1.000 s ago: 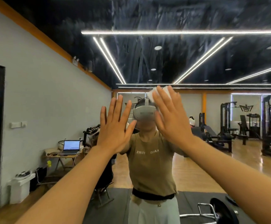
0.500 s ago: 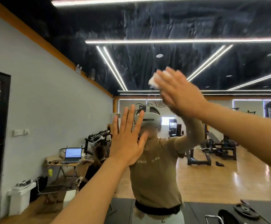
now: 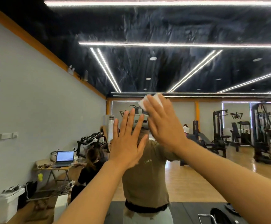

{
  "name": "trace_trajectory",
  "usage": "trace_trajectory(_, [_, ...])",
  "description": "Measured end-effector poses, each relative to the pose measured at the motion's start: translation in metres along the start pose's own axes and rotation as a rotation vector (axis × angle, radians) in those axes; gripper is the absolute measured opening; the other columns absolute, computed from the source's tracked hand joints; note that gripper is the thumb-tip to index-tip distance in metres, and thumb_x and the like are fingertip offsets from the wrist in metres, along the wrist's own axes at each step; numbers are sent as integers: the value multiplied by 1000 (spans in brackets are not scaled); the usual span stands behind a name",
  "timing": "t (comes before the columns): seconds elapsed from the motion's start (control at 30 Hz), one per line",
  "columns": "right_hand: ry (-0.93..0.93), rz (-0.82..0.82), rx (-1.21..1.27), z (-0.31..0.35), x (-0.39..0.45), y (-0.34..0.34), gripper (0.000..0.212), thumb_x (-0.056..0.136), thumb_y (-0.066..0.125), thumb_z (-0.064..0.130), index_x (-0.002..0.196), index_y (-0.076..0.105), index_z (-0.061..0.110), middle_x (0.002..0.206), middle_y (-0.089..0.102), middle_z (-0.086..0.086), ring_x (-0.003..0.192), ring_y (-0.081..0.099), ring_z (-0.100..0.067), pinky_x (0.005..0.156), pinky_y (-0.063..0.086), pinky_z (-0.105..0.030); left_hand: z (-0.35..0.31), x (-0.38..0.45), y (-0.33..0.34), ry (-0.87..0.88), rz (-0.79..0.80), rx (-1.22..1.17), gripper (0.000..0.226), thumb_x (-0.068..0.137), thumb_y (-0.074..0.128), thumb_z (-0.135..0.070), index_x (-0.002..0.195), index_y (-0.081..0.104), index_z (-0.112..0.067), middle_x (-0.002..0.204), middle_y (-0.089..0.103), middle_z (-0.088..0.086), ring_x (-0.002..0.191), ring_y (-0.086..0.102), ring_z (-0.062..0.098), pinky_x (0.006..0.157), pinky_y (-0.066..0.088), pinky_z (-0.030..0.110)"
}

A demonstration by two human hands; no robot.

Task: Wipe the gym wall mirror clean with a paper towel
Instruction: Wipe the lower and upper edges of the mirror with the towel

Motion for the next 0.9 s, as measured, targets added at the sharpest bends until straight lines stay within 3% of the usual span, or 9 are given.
trace_trajectory(0.17, [-258,185,-74,13,-51,7,51,107,35,32,155,33,16,164,25,-4,153,16,-31,126,8,-44,11,-3,-16,21,3,-204,68,99,26,-53,159,2,-31,165,-18,-13,152,-16,7,122,-15,32])
trace_trajectory(0.27, [-458,272,-194,13,-43,11,52,107,32,36,156,28,19,163,26,-6,152,17,-31,125,9,-43,38,-7,-32,-69,-96,-115,65,101,27,-49,159,8,-28,168,-8,-5,153,-12,10,121,-17,29])
trace_trajectory(0.33, [-546,303,-237,12,-25,11,53,106,30,36,155,32,16,161,31,-8,150,21,-32,124,14,-44,62,-8,-34,-136,-100,-17,65,102,18,-52,160,5,-26,169,-6,2,154,-10,15,121,-17,32])
trace_trajectory(0.4, [-561,310,-273,7,3,9,54,105,30,36,154,34,14,160,33,-9,149,25,-35,123,21,-47,79,-8,-25,-136,-78,-13,64,103,10,-57,160,-1,-30,169,-5,3,155,-6,21,125,-7,45])
trace_trajectory(0.47, [-488,281,-287,-7,41,1,57,103,29,36,155,32,13,160,33,-11,147,27,-36,120,21,-47,83,-8,-21,-88,-90,-59,64,103,10,-59,159,-10,-33,169,-9,1,155,-4,24,123,8,57])
trace_trajectory(0.6, [-108,120,-226,-53,139,-27,58,107,24,33,157,23,4,163,23,-16,150,16,-39,122,9,-45,79,-13,-31,-80,-139,111,67,104,13,-56,161,7,-23,169,-1,4,155,1,22,124,4,44])
trace_trajectory(0.73, [301,-24,-219,-78,192,-36,52,109,24,25,158,16,6,166,13,-13,152,6,-38,123,1,-47,77,-15,-33,-81,-163,157,66,105,15,-54,160,17,-19,169,6,6,155,7,23,123,8,44])
trace_trajectory(0.8, [331,-61,-206,-71,192,-32,52,109,24,26,158,16,8,166,11,-11,153,3,-38,123,-3,-47,78,-15,-33,-81,-166,175,65,105,16,-54,160,18,-19,168,8,6,155,9,23,123,6,42])
trace_trajectory(0.9, [162,-115,-118,-45,164,-26,53,106,34,28,154,29,8,163,24,-12,150,15,-39,124,7,-49,76,-14,-33,-85,-171,204,65,105,15,-54,160,20,-18,168,10,7,155,11,24,124,5,41])
Point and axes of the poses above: each hand's wrist, its own x-axis towards the middle knuckle, its own y-axis out of the palm, z = x × y, the point moved 9 cm from there along x, towards the middle knuckle
